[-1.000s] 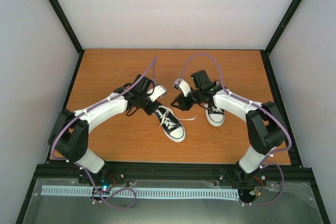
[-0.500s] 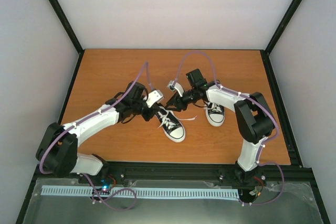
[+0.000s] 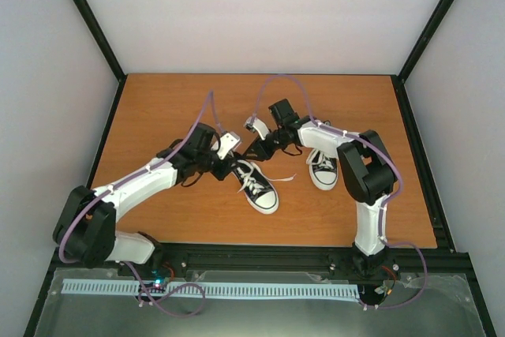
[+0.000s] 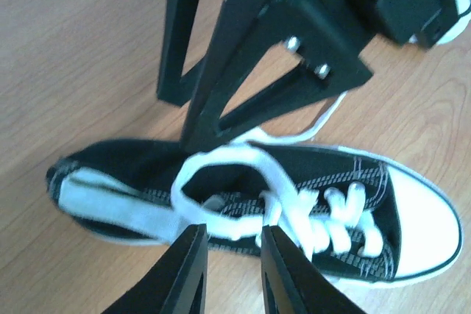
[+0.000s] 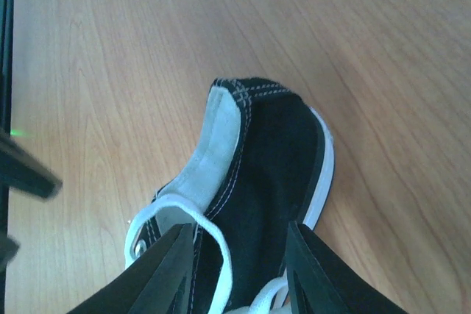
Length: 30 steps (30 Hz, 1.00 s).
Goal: Tie the shoes
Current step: Wrap the shoelace around the shoelace.
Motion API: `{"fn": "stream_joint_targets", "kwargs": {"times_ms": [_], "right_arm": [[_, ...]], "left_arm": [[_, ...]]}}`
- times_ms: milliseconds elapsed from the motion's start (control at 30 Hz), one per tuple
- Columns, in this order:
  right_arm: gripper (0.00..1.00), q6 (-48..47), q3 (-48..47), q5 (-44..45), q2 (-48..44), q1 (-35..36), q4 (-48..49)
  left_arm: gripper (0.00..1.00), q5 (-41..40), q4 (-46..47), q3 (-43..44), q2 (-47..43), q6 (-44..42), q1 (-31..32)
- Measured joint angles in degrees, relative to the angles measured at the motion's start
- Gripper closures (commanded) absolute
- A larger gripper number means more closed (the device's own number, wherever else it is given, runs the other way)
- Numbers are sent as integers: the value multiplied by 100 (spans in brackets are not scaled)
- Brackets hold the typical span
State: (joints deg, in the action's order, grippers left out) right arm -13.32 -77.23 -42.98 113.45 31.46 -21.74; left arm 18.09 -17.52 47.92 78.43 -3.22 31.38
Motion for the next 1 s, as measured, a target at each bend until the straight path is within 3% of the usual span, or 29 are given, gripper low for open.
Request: {"fn": "stream_joint_targets", "kwargs": {"times_ms": [167, 300, 500, 633, 767, 900, 1000], "right_arm": [[63, -103, -144, -120, 208, 15, -273], [63, -243, -282, -286, 380, 20, -514], [80, -404, -435, -638, 494, 24, -723], [73, -459, -433, -846, 494, 31, -732], [75, -516, -424, -872, 494, 39, -765], [81, -551, -422, -780, 520, 42, -765], [91, -540, -411, -688, 542, 39, -741]], "left_arm": [[75, -157, 46, -542, -315, -581, -330], [75, -396, 179, -804, -7, -1198, -516], [75, -437, 516, -708, 756, -1845, -518], [71, -350, 667, -619, 940, -2273, -516], [71, -273, 680, -422, 1113, -2682, -470], [71, -216, 695, -188, 1257, -3073, -402], [71, -153, 640, 50, 1373, -3305, -396]]}}
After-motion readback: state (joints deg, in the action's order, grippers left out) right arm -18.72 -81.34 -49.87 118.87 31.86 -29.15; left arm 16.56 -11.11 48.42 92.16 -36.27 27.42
